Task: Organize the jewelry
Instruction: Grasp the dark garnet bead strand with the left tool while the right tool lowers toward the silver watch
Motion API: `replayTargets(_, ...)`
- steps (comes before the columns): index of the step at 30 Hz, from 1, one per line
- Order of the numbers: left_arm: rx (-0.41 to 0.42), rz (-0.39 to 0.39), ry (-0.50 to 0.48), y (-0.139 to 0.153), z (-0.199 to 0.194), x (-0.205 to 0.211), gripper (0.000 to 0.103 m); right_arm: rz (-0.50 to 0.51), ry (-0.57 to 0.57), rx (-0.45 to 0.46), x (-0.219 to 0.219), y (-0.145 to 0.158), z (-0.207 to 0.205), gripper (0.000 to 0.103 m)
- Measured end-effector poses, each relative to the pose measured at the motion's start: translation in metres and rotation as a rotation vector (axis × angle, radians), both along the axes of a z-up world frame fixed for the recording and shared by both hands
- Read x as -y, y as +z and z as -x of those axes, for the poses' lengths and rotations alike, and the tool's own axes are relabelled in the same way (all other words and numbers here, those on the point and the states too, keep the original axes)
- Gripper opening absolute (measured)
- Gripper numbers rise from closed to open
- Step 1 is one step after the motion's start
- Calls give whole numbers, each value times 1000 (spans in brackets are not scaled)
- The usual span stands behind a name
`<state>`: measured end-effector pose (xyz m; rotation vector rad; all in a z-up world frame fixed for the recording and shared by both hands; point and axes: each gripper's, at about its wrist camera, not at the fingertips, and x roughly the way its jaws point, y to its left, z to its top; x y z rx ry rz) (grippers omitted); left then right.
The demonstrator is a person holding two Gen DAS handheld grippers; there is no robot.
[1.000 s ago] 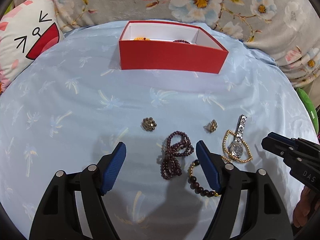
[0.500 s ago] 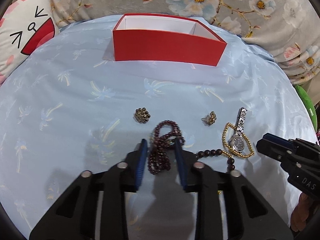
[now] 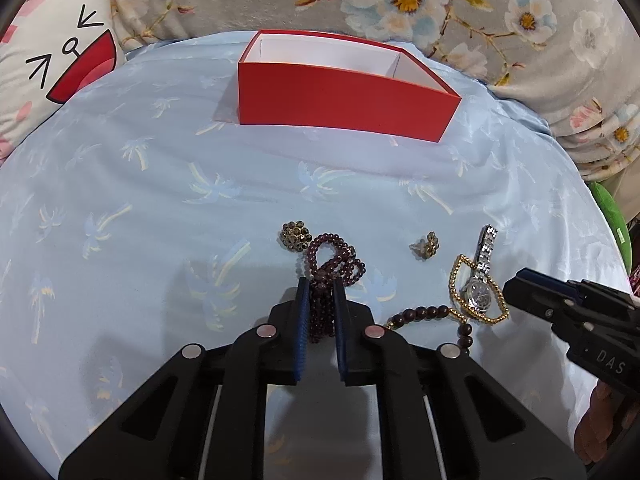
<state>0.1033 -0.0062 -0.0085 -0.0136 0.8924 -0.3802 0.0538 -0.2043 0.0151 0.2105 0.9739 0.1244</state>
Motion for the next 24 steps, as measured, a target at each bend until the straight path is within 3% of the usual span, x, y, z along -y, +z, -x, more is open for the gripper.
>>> replayTargets(9,-6,1,10,-3,-4,-2,11,-10,22,-21,-9,-7,-2,24)
replayTargets(16,-6,21,1,-3,-11,3,24,-21,20,-29,-9,-11,-10,24)
replayTargets(21,4,24,5,-2,-19,8,22,-19,21,-32,-13,-14,-13,26)
replayTargets(22,5,23,5,-3,-20,8,16,-16,21,-31,-14,-14,-13,26)
replayTargets(24,8,25,2,-3,-20,9,12,-9,21,-31,-16,-15,-15,29)
